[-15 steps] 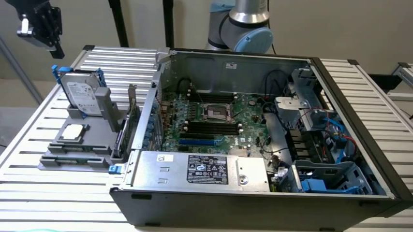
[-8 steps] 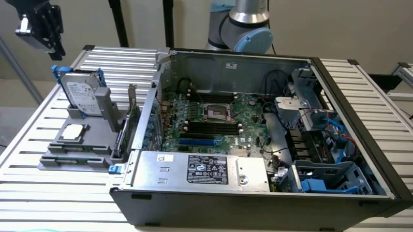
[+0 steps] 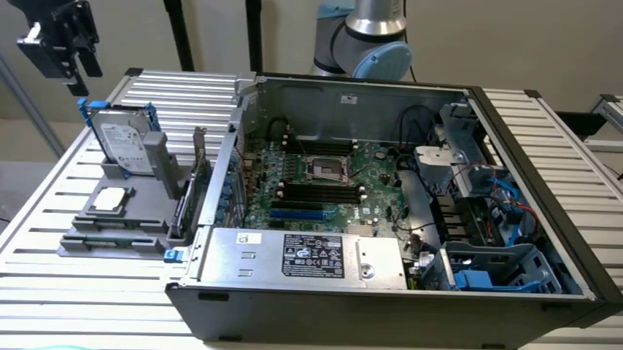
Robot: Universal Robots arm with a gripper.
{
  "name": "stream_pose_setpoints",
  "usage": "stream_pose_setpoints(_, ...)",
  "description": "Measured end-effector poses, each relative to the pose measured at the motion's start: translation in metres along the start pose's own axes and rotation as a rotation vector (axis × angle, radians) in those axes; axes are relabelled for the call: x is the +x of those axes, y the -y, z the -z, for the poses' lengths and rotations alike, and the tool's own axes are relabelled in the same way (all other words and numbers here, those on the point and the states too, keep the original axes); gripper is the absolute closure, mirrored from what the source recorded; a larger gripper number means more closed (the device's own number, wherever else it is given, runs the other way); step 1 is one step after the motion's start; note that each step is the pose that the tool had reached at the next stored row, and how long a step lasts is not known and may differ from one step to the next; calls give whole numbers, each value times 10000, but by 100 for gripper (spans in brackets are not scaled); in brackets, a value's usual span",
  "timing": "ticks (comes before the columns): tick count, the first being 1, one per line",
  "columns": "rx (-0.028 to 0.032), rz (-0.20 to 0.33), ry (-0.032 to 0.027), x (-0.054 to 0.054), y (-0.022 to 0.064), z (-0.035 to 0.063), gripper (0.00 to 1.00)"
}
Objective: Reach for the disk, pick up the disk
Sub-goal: 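Pick up the disk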
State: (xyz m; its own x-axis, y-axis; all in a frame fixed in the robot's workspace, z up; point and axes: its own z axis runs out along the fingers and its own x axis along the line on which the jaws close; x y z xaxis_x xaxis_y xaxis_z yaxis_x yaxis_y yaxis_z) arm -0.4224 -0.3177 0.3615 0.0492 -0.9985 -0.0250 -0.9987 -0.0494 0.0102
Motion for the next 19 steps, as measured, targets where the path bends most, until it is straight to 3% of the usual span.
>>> stream_pose_setpoints(1, 3, 0, 1, 0, 0, -5, 40)
stream_pose_setpoints(19, 2, -39, 1, 8, 14, -311, 40)
